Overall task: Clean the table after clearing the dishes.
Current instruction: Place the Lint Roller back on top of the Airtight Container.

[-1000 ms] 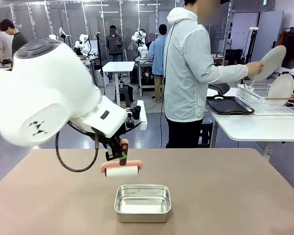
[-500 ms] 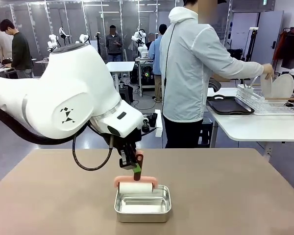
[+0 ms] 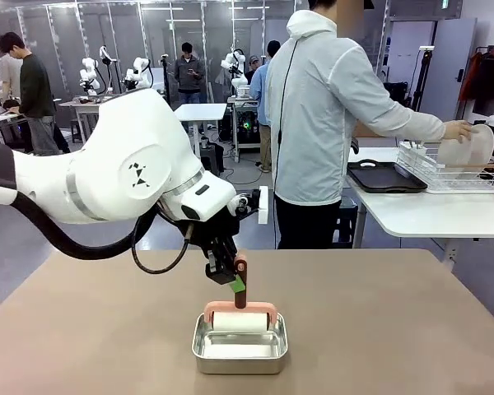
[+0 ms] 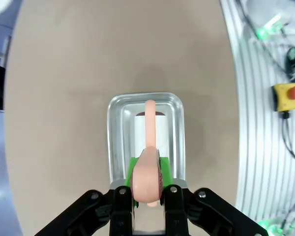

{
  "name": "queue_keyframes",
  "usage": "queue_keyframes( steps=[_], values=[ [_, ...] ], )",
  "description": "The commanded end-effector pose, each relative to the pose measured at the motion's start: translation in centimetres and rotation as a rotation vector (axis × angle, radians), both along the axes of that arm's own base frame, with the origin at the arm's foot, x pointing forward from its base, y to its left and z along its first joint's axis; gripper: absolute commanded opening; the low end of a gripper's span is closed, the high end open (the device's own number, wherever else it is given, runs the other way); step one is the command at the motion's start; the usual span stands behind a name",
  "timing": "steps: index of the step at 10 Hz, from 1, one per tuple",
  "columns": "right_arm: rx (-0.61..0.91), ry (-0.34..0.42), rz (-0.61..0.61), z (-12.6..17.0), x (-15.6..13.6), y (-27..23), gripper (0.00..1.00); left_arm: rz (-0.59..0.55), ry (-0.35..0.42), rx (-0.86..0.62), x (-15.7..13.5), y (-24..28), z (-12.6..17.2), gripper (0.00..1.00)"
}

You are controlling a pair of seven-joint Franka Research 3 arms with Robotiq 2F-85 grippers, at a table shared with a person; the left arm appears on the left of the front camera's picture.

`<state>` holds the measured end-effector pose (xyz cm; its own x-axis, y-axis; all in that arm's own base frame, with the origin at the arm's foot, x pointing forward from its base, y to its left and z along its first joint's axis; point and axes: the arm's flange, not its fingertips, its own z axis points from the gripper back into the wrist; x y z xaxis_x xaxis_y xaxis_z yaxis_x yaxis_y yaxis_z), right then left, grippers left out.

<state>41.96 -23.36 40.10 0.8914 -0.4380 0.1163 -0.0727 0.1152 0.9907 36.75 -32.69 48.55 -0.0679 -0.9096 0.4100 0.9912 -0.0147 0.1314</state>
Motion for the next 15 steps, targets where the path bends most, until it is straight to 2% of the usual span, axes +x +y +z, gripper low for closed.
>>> queue_keyframes(
  steps=[1,2,3,4,7,8,9,11,15],
  values=[
    [0.000,-0.006,0.003,0.3,-0.1,0.0,1.00,0.000,0.043,-0.009,2.8,-0.2,-0.5,0.21],
    [0.000,-0.006,0.003,0.3,-0.1,0.0,1.00,0.016,0.058,-0.002,3.6,0.0,-1.3,0.21],
    [0.000,-0.006,0.003,0.3,-0.1,0.0,1.00,0.067,0.055,-0.008,3.3,0.5,-0.5,0.21],
    [0.000,-0.006,0.003,0.3,-0.1,0.0,1.00,0.033,0.030,0.001,2.9,0.4,-1.4,0.21],
    [0.000,-0.006,0.003,0.3,-0.1,0.0,1.00,0.033,0.030,0.001,2.9,0.4,-1.4,0.21],
    [0.000,-0.006,0.003,0.3,-0.1,0.0,1.00,0.040,0.028,0.013,3.3,0.0,-1.8,0.21],
    [0.000,-0.006,0.003,0.3,-0.1,0.0,1.00,0.012,0.066,-0.019,4.3,0.2,-2.6,0.21],
    [0.000,-0.006,0.003,0.3,-0.1,0.0,1.00,-0.031,0.093,-0.083,5.2,0.2,-3.9,0.21],
    [0.000,-0.006,0.003,0.3,-0.1,0.0,1.00,0.014,0.106,-0.036,8.4,0.0,-7.0,0.21]
  ],
)
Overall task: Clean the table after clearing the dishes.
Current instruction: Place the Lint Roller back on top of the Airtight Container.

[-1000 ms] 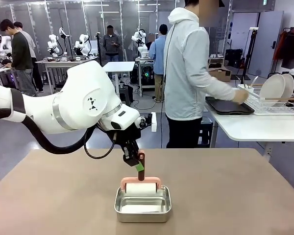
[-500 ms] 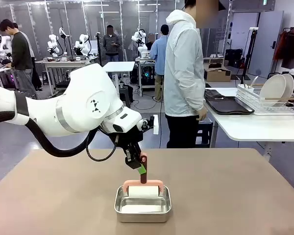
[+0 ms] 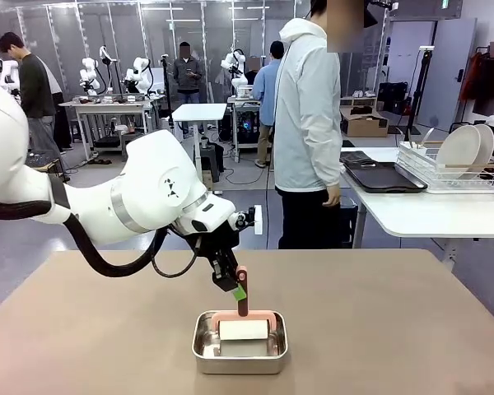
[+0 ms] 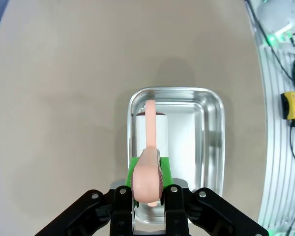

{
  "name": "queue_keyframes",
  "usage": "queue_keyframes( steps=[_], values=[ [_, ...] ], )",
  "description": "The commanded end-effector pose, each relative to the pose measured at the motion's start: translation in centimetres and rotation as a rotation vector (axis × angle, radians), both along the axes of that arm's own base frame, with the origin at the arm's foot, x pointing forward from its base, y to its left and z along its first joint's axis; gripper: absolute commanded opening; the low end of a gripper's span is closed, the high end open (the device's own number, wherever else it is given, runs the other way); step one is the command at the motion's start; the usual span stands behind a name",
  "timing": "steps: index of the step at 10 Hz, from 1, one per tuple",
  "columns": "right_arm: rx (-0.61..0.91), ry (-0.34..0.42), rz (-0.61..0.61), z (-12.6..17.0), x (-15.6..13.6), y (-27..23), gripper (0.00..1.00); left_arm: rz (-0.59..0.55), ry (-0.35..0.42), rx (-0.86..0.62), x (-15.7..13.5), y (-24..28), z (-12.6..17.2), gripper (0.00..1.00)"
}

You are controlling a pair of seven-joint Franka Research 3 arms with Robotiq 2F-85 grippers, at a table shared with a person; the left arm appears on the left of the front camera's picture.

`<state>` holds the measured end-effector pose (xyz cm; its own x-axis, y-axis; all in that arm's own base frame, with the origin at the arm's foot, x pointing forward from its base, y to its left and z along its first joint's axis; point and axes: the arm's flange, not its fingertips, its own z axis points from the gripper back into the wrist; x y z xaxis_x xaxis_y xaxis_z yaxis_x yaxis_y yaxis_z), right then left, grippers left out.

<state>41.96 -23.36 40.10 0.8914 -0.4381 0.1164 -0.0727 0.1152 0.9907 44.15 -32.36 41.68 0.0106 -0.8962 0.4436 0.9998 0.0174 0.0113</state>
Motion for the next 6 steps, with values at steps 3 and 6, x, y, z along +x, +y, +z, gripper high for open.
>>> queue_keyframes(
  steps=[3,6],
  values=[
    [0.000,-0.006,0.004,0.3,-0.1,0.0,1.00,-0.020,-0.003,0.015,3.3,0.2,-1.9,0.21],
    [0.000,-0.006,0.004,0.3,-0.1,0.0,1.00,0.016,0.030,0.018,5.0,0.7,-2.5,0.21]
  ],
)
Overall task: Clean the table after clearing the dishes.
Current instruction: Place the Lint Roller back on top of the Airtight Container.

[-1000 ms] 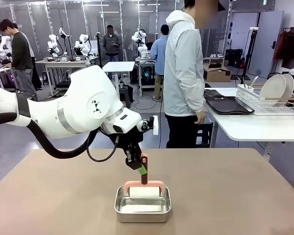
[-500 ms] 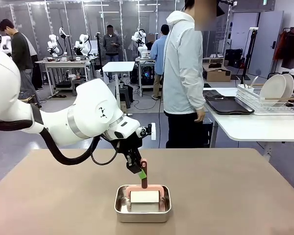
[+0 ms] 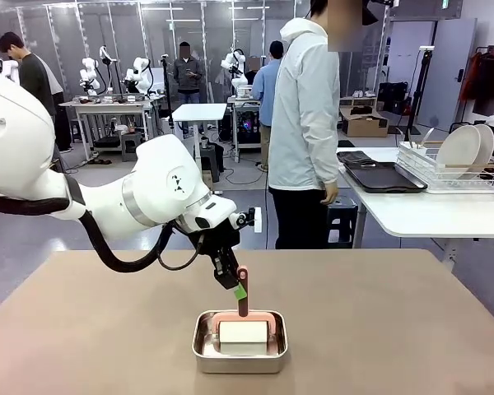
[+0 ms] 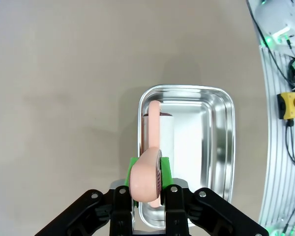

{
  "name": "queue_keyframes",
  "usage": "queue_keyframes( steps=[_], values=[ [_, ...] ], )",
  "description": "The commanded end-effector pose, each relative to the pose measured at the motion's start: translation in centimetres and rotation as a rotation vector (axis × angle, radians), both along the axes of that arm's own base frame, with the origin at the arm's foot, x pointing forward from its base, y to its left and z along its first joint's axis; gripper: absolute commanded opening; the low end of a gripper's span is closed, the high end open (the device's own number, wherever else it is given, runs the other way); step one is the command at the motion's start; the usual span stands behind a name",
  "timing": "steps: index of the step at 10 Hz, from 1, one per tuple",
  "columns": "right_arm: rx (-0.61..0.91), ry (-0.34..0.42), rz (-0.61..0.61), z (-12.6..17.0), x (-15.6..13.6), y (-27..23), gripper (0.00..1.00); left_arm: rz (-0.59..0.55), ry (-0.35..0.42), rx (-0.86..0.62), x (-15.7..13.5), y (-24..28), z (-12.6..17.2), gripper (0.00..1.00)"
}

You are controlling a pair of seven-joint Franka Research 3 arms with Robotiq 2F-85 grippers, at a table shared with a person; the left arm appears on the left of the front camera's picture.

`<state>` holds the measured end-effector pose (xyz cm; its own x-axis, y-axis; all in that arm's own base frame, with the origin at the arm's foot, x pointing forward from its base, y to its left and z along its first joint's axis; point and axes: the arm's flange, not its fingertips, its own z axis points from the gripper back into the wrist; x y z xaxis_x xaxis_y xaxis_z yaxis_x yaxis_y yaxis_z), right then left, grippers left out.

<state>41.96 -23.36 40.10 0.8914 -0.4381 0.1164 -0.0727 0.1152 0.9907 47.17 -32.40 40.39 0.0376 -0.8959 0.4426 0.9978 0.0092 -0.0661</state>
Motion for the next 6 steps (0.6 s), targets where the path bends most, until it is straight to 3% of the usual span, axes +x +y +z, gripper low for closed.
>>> queue_keyframes(
  steps=[1,2,3,5,6],
  values=[
    [0.000,-0.006,0.004,0.3,-0.1,0.0,1.00,0.022,-0.061,0.010,1.7,0.7,-0.7,0.50],
    [0.000,-0.006,0.004,0.3,-0.1,0.0,1.00,0.018,-0.081,-0.008,1.3,0.7,0.0,0.57],
    [0.000,-0.006,0.004,0.3,-0.1,0.0,1.00,0.008,-0.096,-0.001,0.8,0.7,0.8,0.86],
    [0.000,-0.006,0.004,0.3,-0.1,0.0,1.00,0.047,-0.108,-0.012,0.7,1.1,2.2,1.00],
    [0.000,-0.006,0.004,0.3,-0.1,0.0,1.00,0.045,-0.110,-0.032,0.6,1.3,2.9,1.00]
  ],
)
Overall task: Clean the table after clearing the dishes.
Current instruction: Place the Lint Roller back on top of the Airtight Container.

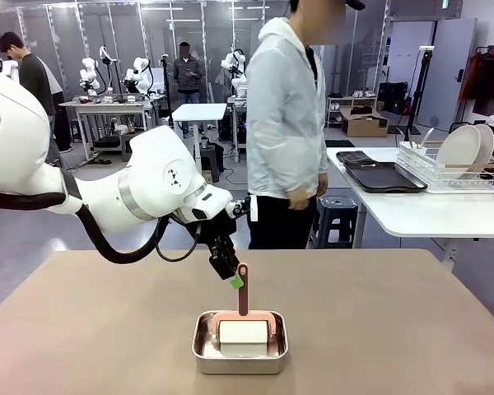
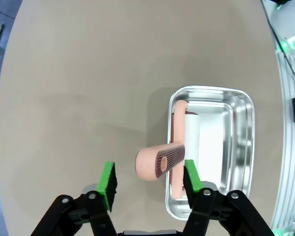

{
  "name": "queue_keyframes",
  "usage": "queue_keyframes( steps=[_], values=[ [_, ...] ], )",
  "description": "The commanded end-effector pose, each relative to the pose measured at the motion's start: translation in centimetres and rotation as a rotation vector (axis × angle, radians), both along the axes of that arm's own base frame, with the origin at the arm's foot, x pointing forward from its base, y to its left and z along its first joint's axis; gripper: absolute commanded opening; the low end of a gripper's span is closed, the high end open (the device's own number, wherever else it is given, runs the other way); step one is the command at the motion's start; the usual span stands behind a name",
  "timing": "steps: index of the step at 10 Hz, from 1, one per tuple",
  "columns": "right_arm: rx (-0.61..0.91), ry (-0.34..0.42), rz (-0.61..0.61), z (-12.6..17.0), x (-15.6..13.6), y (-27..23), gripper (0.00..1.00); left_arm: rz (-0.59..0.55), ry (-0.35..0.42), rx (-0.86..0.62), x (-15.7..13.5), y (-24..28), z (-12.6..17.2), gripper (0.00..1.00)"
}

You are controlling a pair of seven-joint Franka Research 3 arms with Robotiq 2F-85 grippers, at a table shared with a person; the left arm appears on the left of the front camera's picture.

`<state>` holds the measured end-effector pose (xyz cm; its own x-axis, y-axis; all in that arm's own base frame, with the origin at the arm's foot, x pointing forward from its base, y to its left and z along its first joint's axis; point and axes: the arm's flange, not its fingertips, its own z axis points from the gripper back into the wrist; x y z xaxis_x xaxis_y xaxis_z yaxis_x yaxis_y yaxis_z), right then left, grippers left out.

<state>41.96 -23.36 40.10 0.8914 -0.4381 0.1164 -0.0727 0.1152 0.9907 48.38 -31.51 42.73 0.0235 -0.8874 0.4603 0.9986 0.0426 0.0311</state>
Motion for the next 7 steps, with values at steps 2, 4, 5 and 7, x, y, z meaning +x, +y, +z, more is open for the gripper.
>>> queue_keyframes(
  steps=[2,4,5,7],
  values=[
    [0.000,-0.006,0.004,0.3,-0.1,0.0,1.00,0.034,-0.044,-0.011,-0.9,1.1,1.7,1.00],
    [0.000,-0.006,0.004,0.3,-0.1,0.0,1.00,0.051,-0.080,-0.028,-1.1,1.6,2.8,1.00],
    [0.000,-0.006,0.004,0.3,-0.1,0.0,1.00,0.064,-0.087,-0.042,-1.2,1.9,3.0,1.00],
    [0.000,-0.006,0.004,0.3,-0.1,0.0,1.00,0.031,-0.070,-0.024,-0.3,1.1,3.5,1.00]
  ],
)
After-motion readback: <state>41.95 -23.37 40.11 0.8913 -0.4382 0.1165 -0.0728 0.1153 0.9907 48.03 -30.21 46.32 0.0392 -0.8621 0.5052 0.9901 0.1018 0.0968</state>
